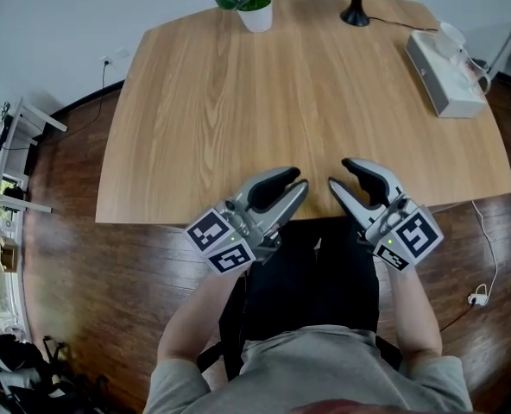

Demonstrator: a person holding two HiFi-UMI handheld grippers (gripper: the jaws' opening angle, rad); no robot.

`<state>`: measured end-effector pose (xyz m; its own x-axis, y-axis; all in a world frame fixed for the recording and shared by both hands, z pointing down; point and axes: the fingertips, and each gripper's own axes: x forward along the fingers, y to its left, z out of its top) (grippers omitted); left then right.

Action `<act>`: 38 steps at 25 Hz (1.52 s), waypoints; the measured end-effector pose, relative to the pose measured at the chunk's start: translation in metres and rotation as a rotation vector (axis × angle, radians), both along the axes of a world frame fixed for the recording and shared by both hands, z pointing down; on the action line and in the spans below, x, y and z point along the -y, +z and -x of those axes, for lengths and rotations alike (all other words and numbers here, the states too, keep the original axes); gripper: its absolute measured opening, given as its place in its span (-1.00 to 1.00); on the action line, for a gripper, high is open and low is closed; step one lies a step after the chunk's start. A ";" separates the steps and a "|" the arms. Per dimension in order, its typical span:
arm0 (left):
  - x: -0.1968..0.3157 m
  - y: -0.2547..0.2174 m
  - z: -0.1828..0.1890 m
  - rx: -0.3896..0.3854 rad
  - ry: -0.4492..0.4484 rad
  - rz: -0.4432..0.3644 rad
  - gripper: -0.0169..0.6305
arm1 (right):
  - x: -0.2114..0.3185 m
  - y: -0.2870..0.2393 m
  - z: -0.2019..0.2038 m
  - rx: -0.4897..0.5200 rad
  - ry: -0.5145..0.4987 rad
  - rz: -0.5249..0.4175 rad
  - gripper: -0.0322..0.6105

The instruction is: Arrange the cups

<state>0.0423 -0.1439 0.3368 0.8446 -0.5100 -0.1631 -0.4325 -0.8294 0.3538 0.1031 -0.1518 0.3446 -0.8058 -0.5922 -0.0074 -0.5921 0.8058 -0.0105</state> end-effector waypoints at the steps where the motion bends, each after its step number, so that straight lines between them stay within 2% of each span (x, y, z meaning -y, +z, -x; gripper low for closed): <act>1: 0.000 0.000 0.000 0.004 0.001 -0.002 -0.67 | 0.000 0.000 0.000 0.001 0.000 0.001 -0.44; 24: -0.002 0.000 -0.002 0.005 0.017 -0.004 -0.67 | 0.000 0.001 -0.001 -0.004 -0.004 0.010 -0.44; 33: 0.005 -0.002 0.005 -0.042 -0.012 0.028 -0.67 | 0.001 0.001 0.000 -0.002 -0.003 0.011 -0.44; 38: 0.004 -0.002 0.004 -0.039 -0.012 0.027 -0.67 | 0.000 0.001 -0.001 0.000 0.000 0.010 -0.44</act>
